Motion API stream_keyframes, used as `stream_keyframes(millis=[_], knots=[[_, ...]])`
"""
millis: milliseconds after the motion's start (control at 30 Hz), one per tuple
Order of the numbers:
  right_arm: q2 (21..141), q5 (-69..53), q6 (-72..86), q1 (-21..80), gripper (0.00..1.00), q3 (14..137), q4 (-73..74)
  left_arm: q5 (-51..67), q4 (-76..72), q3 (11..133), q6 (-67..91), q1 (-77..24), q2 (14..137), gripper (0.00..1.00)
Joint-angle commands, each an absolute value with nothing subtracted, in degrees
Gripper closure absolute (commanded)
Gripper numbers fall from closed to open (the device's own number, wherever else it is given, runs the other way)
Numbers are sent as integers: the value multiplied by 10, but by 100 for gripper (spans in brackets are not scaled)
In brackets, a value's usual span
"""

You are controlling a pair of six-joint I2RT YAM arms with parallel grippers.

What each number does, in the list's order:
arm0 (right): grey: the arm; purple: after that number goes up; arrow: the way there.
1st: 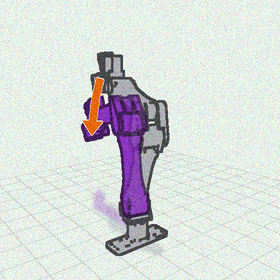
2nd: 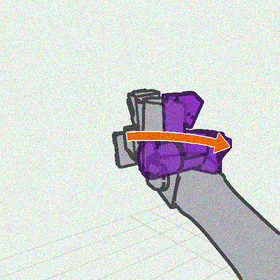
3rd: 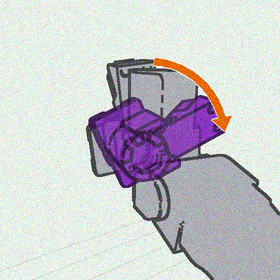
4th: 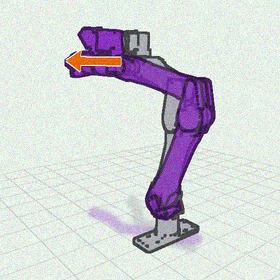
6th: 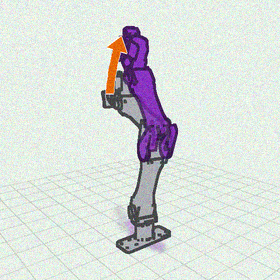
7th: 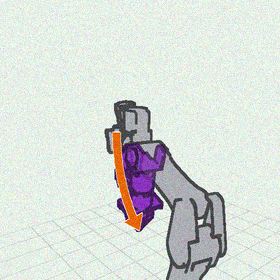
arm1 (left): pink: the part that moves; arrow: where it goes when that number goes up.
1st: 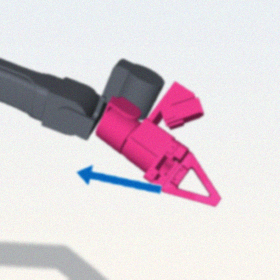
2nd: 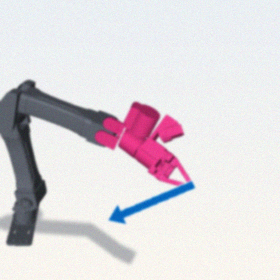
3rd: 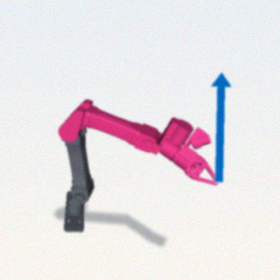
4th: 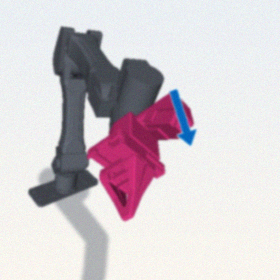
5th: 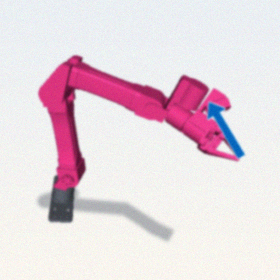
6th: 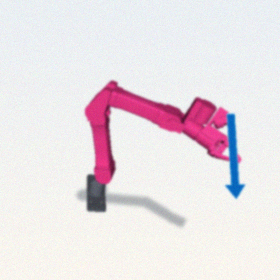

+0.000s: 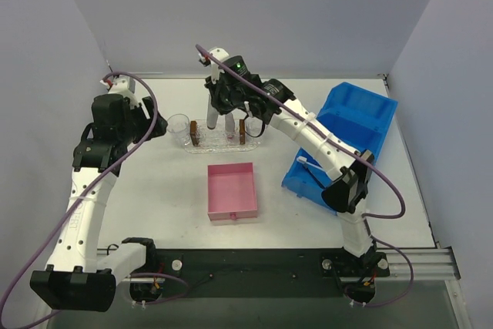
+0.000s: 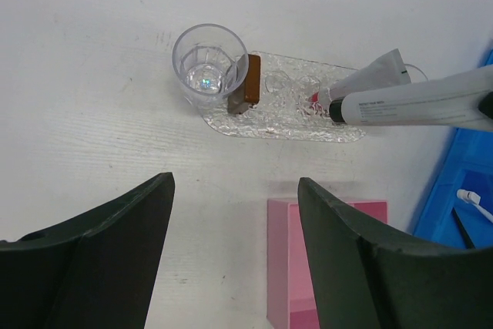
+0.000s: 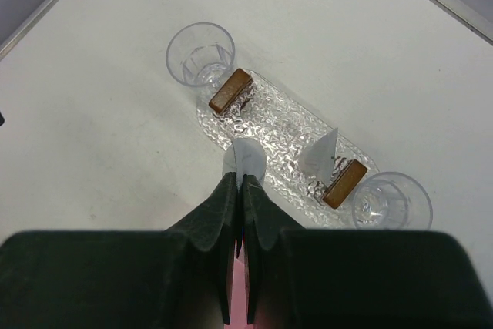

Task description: Prepare toiletry sets of a toothbrush and toothpaste on the tray

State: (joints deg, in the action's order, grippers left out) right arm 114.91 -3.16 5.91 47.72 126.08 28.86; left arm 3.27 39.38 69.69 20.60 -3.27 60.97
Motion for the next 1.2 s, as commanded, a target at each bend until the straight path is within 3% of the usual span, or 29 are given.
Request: stream_keyframes(millis=[0, 1167], knots=[[1168, -14, 15, 483, 100, 1302, 258, 13, 364, 694, 177, -53, 599, 25], [1248, -18, -4, 453, 100, 1303, 209, -23, 342, 693, 167, -67, 617, 24]])
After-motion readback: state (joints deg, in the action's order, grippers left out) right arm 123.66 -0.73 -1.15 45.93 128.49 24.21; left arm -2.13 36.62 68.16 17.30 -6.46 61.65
